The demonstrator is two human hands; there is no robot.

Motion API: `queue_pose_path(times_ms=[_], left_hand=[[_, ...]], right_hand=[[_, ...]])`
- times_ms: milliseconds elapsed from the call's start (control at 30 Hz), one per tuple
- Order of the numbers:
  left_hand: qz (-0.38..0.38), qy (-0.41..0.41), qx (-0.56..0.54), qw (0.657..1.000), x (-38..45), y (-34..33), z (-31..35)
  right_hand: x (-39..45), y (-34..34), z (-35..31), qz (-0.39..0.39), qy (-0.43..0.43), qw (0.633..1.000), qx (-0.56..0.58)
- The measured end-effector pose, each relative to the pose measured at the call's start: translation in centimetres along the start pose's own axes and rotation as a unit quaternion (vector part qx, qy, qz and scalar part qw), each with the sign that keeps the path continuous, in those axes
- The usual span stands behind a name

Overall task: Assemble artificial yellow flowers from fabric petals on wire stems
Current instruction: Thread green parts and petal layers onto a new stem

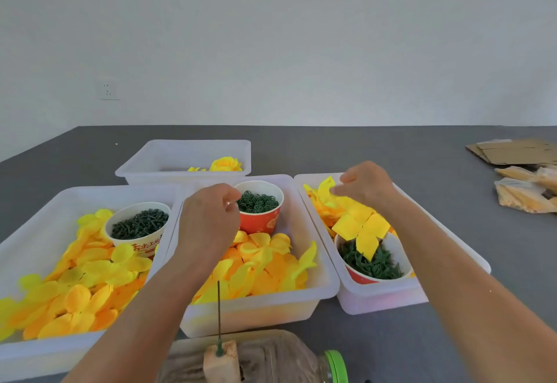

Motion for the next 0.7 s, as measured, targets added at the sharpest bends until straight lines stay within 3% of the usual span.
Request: queue_pose_path(times_ms=[100,267,467,600,700], left_hand=[[-0.016,-0.01,-0.014,1.0,0.5,-0.7,1.1],[-0.061,-0.012,-0.018,0.998,1.4,-2.3,2.6],[-0.126,0.002,-0.051,0.991,1.8,-4.3,3.5],[-0.175,0.032,-0.076,0.981,2.0,-5.7,3.9],[-0.215,0.054,-0.102,0.97,2.0,-6.6,4.2]], right_hand=[[0.5,-1.9,0.9,-0.074,-0.012,0.997,-0.036],[1.3,-4.1,1.8,-0.061,-0.006,0.995,-0.073],[1.4,-3.7,4.1,0.033,-0.028,0.992,0.117],[0.8,-3.0,5.4,0.133,-0.08,0.928,0.338],[0.6,-2.3,5.5,0.17,-0.063,0.924,0.337]])
Point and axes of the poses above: each hand's wrist, its own x-axis towards the middle knuckle, its own y-axis out of the back of the hand, z = x × y, the point moved 4 cm from there along x, towards the middle knuckle, and after that the axes turned 12 degrees about y, right-handed, at the moved point
